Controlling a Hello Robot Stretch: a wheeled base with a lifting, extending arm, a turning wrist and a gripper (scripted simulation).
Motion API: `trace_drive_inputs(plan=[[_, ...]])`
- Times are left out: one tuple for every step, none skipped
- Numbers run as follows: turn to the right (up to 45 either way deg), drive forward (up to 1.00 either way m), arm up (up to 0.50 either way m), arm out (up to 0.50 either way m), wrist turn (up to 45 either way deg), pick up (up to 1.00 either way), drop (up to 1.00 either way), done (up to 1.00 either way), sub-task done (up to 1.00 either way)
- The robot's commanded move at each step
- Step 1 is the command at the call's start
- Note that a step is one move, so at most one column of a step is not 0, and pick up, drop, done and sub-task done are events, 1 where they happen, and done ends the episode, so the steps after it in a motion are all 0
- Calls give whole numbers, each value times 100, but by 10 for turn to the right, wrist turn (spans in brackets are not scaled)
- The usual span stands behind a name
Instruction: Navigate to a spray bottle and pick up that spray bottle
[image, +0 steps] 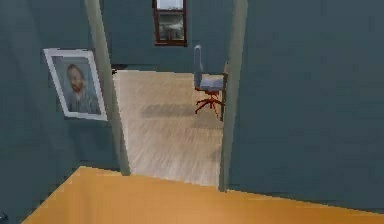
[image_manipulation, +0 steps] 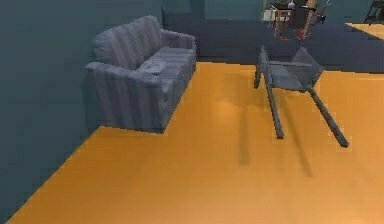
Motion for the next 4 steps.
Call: trace_drive_inputs(plan=[[0, 100, 0, 0, 0, 0, 0, 0, 0], [0, 35, 0, 0, 0, 0, 0, 0, 0], [60, 0, 0, 0, 0, 0, 0, 0, 0], [0, 30, 0, 0, 0, 0, 0, 0, 0]])
